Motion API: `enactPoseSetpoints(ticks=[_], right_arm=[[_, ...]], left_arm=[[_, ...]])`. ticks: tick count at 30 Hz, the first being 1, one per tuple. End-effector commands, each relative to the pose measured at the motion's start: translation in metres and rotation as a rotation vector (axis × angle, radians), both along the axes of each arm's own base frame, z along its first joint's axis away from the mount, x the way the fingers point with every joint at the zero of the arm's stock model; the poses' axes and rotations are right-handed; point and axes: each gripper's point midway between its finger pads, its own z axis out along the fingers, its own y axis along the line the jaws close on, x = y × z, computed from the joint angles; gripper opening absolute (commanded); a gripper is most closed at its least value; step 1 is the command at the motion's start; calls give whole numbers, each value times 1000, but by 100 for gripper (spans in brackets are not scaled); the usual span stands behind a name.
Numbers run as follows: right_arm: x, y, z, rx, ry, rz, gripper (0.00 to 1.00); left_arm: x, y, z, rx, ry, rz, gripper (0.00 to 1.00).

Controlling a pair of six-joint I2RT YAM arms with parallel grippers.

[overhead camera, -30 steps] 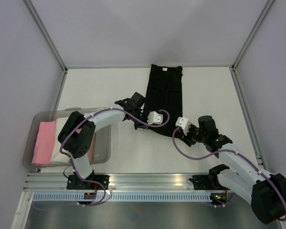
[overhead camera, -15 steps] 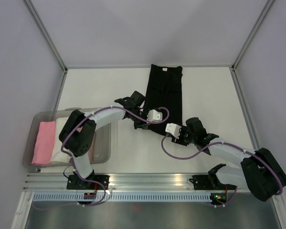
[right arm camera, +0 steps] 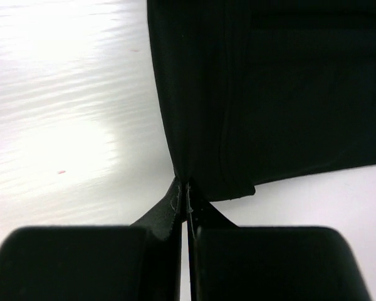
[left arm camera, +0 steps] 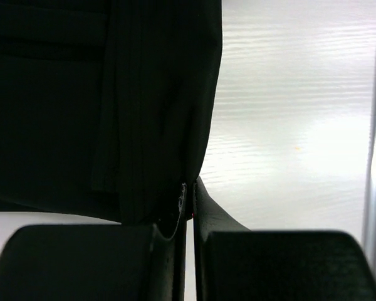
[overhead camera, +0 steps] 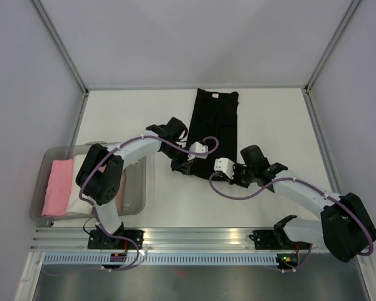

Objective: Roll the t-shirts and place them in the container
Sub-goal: Roll the tshirt

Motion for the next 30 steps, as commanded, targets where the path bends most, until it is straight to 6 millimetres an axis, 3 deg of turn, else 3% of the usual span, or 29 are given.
enactPoseSetpoints(ticks=[1,3,6,9,11,16,22,30], right_arm=[[-53,10,14,59,214,146,0],[-62,10,15,64,264,159,0],[-69,12,17,94,337,146,0],[-55,16,17,128,346,104,0],[-36,18,17,150,346,41,0],[5,9,15,183,346,-94,3],[25,-4,5,153,334,-201,8],[37,-4,0,166,348,-273,11]], left_arm=[[-38,3,26,-63,147,-76,2],[-48,9,32,-81,225,-67,2],[-40,14,31,-89,252,-27,2],[-20,15,28,-89,274,31,2],[-5,12,30,-86,282,78,2],[23,8,11,-31,267,149,8],[36,16,-12,35,268,197,8],[43,17,-17,26,300,230,9]])
